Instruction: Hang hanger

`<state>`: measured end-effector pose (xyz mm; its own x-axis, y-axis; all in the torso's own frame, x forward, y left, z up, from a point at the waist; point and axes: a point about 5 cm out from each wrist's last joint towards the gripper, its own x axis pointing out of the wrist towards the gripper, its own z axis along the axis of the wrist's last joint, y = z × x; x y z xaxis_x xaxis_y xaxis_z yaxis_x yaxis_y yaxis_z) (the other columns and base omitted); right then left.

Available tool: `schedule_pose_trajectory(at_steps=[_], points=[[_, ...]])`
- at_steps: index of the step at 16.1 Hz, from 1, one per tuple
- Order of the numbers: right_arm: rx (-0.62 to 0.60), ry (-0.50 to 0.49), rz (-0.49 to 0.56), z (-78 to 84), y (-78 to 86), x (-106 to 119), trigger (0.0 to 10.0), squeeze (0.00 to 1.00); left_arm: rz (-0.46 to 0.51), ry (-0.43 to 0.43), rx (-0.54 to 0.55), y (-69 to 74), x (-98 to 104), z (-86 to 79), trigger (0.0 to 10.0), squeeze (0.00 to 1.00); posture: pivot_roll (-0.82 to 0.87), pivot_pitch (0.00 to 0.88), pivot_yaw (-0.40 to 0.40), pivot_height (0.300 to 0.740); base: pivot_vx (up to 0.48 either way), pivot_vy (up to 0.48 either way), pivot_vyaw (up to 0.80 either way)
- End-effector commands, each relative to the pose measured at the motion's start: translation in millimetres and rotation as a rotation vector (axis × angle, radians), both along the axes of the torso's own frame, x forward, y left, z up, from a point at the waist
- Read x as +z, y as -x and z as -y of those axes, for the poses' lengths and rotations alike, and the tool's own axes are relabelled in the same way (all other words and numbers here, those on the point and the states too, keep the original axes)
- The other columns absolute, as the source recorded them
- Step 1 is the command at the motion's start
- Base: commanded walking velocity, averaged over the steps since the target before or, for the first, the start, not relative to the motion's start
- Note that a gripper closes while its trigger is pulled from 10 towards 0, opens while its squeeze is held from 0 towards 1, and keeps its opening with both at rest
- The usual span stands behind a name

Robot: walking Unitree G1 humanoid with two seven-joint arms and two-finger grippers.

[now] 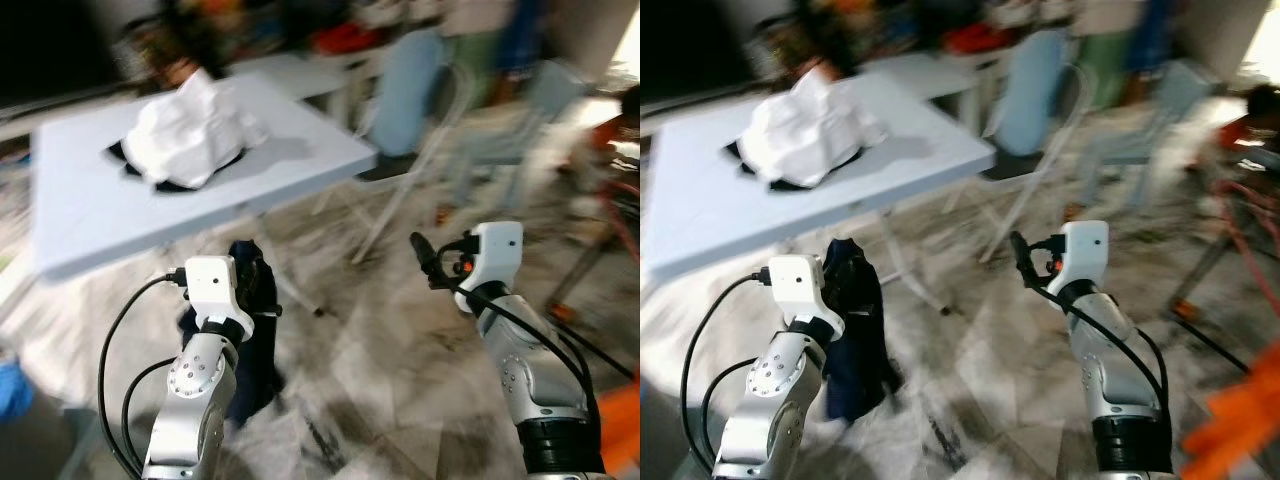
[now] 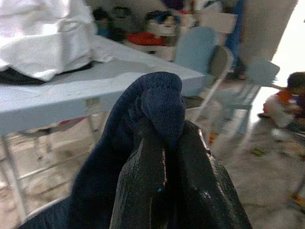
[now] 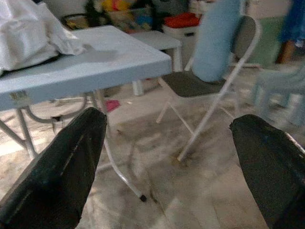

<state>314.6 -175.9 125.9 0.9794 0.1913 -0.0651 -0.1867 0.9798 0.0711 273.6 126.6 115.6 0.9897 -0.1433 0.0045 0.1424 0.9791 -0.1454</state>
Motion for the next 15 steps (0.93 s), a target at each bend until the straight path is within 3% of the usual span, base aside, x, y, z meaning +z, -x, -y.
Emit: schedule_pose_trajectory(at_steps=[1, 15], points=[[0.029, -0.008, 0.006, -10.6, -0.5, 1.8, 10.0, 0.00, 0.019, -0.006, 0.024, -0.7, 5.9, -7.5, 10.0, 0.00, -0.09, 0.000, 0.040, 0.740, 0.000, 0.480, -0.80], [0.022, -0.009, 0.011, -11.0, -0.5, 3.1, 10.0, 0.00, 0.010, -0.009, -0.037, -0.2, 5.4, -3.1, 10.0, 0.00, -0.09, 0.000, 0.047, 0.740, 0.000, 0.480, -0.80]])
